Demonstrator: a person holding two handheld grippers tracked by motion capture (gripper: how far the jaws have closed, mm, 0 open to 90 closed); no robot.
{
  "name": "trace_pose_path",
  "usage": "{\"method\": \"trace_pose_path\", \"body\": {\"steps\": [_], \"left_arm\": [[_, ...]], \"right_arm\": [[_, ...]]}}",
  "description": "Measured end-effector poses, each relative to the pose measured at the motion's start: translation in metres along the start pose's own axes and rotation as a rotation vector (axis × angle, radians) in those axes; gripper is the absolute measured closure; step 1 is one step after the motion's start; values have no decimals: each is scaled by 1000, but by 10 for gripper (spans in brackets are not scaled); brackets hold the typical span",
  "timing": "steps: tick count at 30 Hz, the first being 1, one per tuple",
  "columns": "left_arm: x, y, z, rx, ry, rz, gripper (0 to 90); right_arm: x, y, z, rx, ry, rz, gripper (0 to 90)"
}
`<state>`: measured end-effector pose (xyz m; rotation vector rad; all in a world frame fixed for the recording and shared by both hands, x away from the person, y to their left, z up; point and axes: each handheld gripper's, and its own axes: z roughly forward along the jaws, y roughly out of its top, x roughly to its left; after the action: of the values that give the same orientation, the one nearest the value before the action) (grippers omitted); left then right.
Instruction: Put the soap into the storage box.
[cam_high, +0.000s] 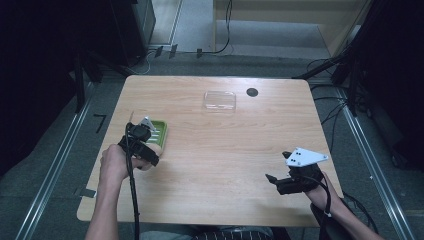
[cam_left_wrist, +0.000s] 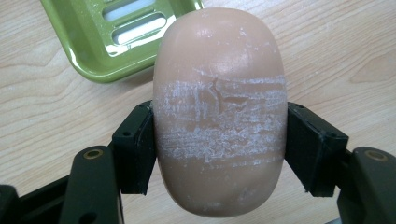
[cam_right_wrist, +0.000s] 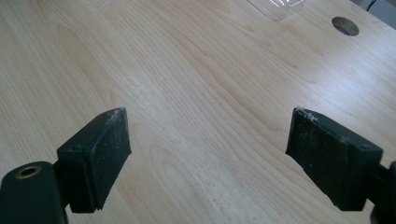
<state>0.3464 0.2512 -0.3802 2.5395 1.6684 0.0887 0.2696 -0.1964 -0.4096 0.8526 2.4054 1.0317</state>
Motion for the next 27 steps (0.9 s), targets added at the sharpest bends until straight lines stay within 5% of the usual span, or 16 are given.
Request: {"method": "trace_pose_path", "body": {"steps": [27], "left_arm": [[3, 12, -5, -38, 2, -9, 336]], "right_arm": [[0, 0, 0, 1, 2, -4, 135]]}}
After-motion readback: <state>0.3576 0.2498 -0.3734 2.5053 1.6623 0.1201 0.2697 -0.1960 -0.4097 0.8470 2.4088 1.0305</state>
